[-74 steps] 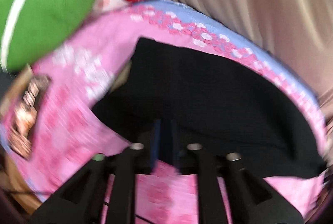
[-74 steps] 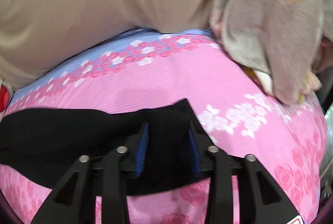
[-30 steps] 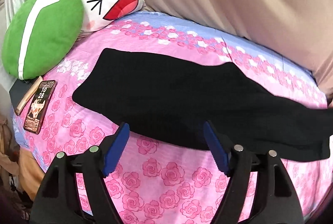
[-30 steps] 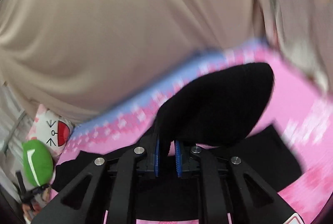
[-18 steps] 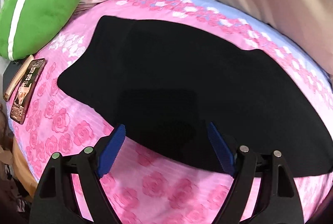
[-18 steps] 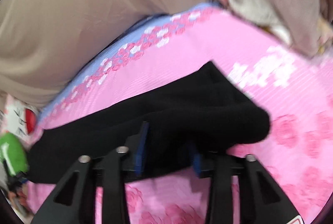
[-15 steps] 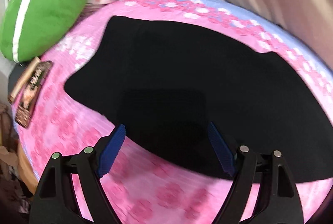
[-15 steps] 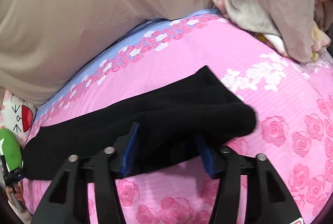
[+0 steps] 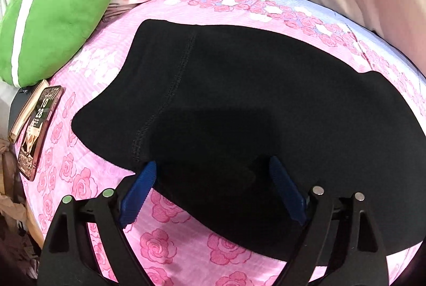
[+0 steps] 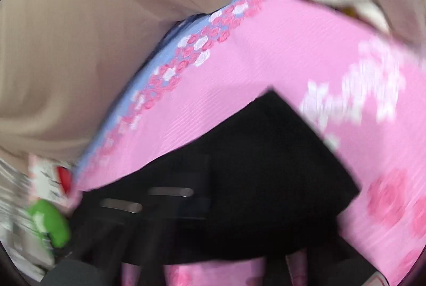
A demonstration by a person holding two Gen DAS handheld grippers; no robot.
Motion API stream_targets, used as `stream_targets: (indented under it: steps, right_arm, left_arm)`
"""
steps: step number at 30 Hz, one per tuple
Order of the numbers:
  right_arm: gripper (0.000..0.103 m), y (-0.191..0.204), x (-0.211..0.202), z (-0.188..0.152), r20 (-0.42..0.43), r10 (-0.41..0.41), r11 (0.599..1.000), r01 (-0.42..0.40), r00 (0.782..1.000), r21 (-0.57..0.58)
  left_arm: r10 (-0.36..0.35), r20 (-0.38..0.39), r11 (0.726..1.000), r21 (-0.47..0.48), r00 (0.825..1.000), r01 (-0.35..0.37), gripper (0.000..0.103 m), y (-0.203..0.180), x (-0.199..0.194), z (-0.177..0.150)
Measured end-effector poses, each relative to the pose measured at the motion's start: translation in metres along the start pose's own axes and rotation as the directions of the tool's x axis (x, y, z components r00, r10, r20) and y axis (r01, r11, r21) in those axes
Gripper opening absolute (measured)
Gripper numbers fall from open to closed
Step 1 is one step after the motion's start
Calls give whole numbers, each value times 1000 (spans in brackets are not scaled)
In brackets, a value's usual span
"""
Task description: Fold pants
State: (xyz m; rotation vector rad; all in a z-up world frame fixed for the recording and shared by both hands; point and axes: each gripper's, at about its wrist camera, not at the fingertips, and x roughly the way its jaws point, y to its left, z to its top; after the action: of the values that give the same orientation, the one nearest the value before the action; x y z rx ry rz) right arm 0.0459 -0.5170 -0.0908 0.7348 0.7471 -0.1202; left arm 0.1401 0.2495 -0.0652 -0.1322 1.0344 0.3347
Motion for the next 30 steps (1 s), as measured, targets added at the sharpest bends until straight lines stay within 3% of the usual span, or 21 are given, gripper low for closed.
stream_targets:
  steps: [2, 3, 5, 6, 7, 8, 10, 13, 15, 16, 18, 20, 21, 22, 26, 30]
  right_arm:
    - [5, 23, -34, 11, 141, 84, 992, -70, 986, -101]
    - [6, 30, -47, 12, 200, 86, 985, -54, 976, -161]
    - [58, 22, -39, 15, 213, -80, 973, 123, 974, -197]
    - [55, 2, -23, 16, 163, -211, 956, 238, 964, -173]
    - [33, -17, -14, 14, 123, -301, 940, 316, 946, -129]
    - [23, -30, -16, 12, 111, -313, 943, 322, 943, -82]
    - [24, -33, -40, 3, 191, -259, 963, 268, 947, -22]
    - [24, 13, -54, -16, 235, -234, 945, 277, 943, -171]
    - [21, 45, -39, -33, 180, -215, 914, 263, 960, -309]
    - [19, 52, -26, -40, 154, -257, 887, 296, 954, -354]
    - [19, 38, 11, -42, 102, -431, 815, 436, 896, -382]
    - [20, 31, -1, -34, 118, -414, 860, 430, 903, -274]
    - [22, 30, -13, -34, 134, -421, 866, 442, 897, -235]
    - [28, 38, -28, -36, 167, -387, 885, 416, 907, -210]
    - [28, 76, -38, -62, 199, -325, 878, 373, 925, -300]
    - [28, 124, -6, -89, 104, -217, 884, 241, 971, -400]
  left_arm:
    - [3, -4, 1000, -2, 1000, -4, 85, 0, 0, 0]
    - [5, -5, 1000, -3, 1000, -5, 85, 1, 1, 1]
    - [17, 3, 1000, 3, 1000, -17, 85, -1, 1, 0]
    - [20, 6, 1000, 3, 1000, -20, 85, -2, 2, 0]
    - [28, 9, 1000, 4, 1000, -28, 85, -3, 2, 0]
    - [34, 11, 999, 3, 999, -34, 85, -4, 1, 0]
    - [50, 21, 999, 10, 999, -50, 84, -6, -2, 1]
    - [64, 64, 998, 22, 996, -65, 84, -13, -14, 0]
    - [90, 116, 995, 28, 989, -94, 84, -20, -26, 0]
    - [102, 145, 994, 31, 984, -108, 84, -24, -32, 0]
    - [99, 162, 994, 29, 982, -105, 84, -26, -38, 2]
    - [82, 156, 996, 16, 984, -86, 84, -21, -41, 3]
    - [82, 157, 996, 12, 984, -85, 84, -17, -43, 3]
    - [84, 169, 996, 10, 982, -87, 84, -11, -46, 1]
    - [101, 190, 994, 23, 977, -108, 84, -3, -51, -7]
    - [74, 178, 996, 39, 981, -82, 85, -12, -48, -9]
